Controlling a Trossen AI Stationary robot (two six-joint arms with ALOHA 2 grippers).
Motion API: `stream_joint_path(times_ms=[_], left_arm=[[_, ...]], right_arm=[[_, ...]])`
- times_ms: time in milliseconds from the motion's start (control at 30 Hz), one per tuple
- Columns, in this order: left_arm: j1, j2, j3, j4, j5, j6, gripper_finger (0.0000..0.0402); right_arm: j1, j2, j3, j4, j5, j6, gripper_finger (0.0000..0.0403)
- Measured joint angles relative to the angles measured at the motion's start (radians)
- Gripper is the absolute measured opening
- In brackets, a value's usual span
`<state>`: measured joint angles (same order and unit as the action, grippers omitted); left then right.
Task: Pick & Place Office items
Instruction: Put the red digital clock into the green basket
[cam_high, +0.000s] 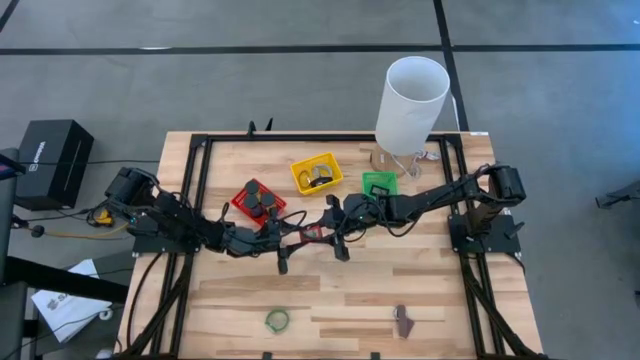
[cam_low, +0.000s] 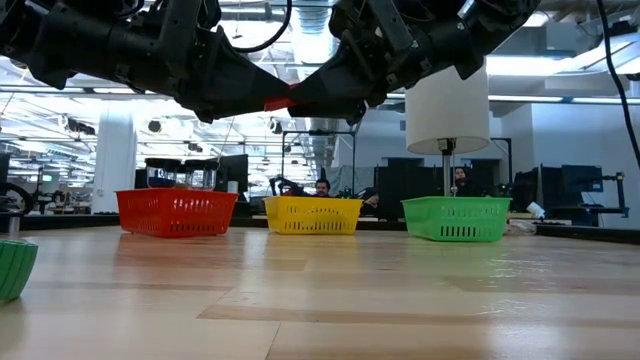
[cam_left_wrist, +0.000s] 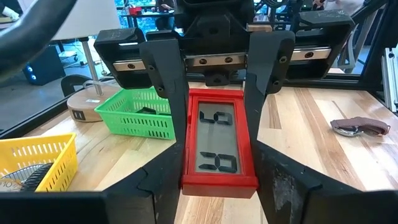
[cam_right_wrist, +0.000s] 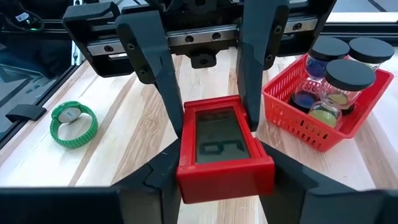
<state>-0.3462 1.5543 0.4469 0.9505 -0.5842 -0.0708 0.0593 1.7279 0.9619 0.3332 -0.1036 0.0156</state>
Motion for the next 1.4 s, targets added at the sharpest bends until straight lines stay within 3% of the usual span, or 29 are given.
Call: stream_joint_path(times_ms=[233, 467, 700, 1400], left_arm=[[0.0, 0.0, 0.0, -0.002, 0.001, 0.002, 0.0153], [0.0, 0.0, 0.0, -0.001, 0.005, 0.002, 0.0172], [0.0, 0.0, 0.0, -0.002, 0.004, -0.042, 0.0154], [0.0, 0.0, 0.0, 0.026, -0.001, -0.043, 0.0169]], right_arm=[[0.0, 0.0, 0.0, -0.007, 0.0, 0.001, 0.019], [-0.002, 0.0, 0.0, -0.005, 0.001, -0.012, 0.0244], [0.006, -0.034, 0.003, -0.014, 0.003, -0.107, 0.0248], [0.015, -0.072, 0.002, -0.067, 0.083, -0.157, 0.0248]])
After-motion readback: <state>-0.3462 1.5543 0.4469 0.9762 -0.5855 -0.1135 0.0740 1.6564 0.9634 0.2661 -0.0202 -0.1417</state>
